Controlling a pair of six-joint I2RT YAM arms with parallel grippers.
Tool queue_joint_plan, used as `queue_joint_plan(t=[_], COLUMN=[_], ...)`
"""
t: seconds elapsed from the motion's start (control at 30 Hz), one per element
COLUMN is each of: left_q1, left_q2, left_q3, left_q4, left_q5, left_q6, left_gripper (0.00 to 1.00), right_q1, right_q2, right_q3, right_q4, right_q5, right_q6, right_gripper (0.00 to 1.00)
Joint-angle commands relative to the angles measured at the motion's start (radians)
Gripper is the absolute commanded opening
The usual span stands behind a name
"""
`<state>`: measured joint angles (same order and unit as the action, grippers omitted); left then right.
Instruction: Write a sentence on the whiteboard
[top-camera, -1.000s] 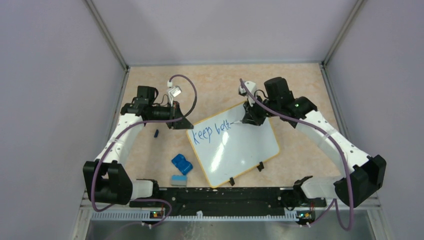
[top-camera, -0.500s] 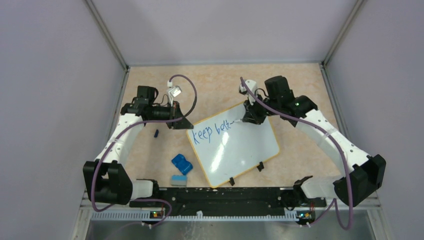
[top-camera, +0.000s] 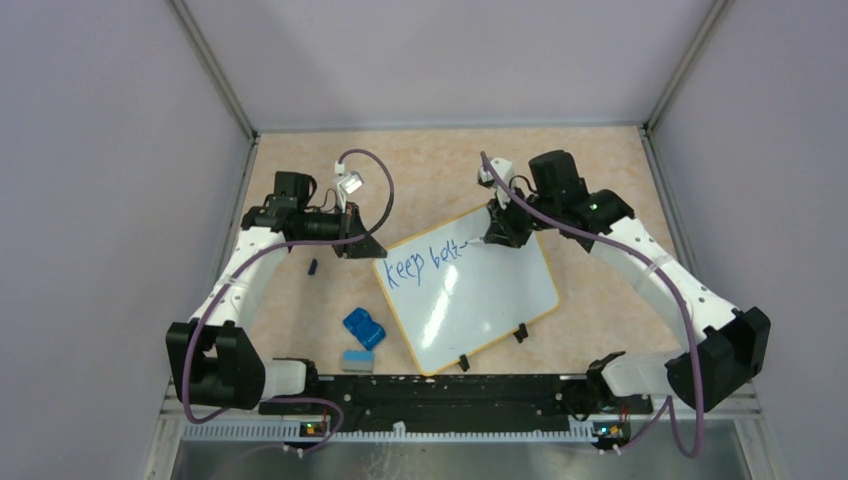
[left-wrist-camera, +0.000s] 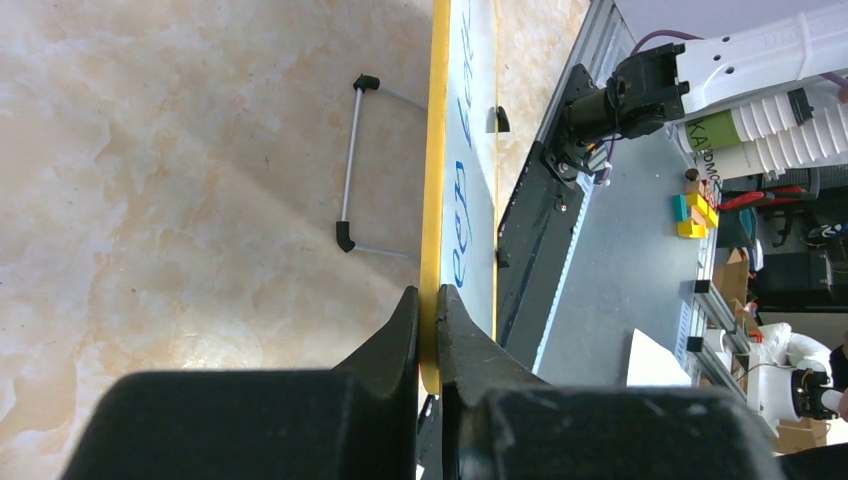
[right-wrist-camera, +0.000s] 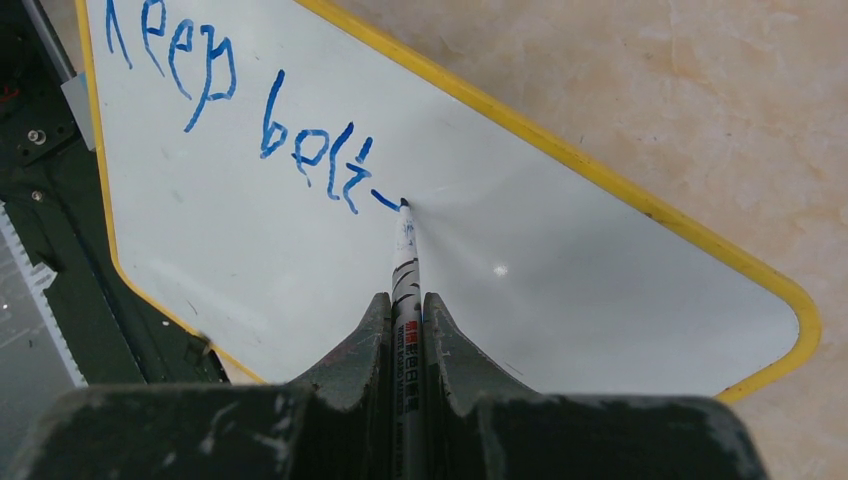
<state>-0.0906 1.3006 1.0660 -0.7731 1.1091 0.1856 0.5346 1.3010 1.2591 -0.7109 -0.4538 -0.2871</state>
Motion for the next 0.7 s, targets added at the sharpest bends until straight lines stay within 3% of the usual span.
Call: queue_joint_plan(t=[0.0, 0.67], left_q1=[-0.035, -0.036], left_q2=[0.009, 0.021], left_q3=[-0.028, -0.02], left_q4=[-0.033, -0.033], left_q5=[-0.025, -0.02], left_q6=[0.026, 0.026], left_gripper=[0.0, 0.0], right_q1=[0.0, 0.053], right_q2=[0.017, 0.016], right_q3=[0.044, 0.027], right_q4=[0.041, 0.036], right_q5=[0.01, 0.02], right_q6=[0.0, 0.003], right_gripper=[0.0, 0.0])
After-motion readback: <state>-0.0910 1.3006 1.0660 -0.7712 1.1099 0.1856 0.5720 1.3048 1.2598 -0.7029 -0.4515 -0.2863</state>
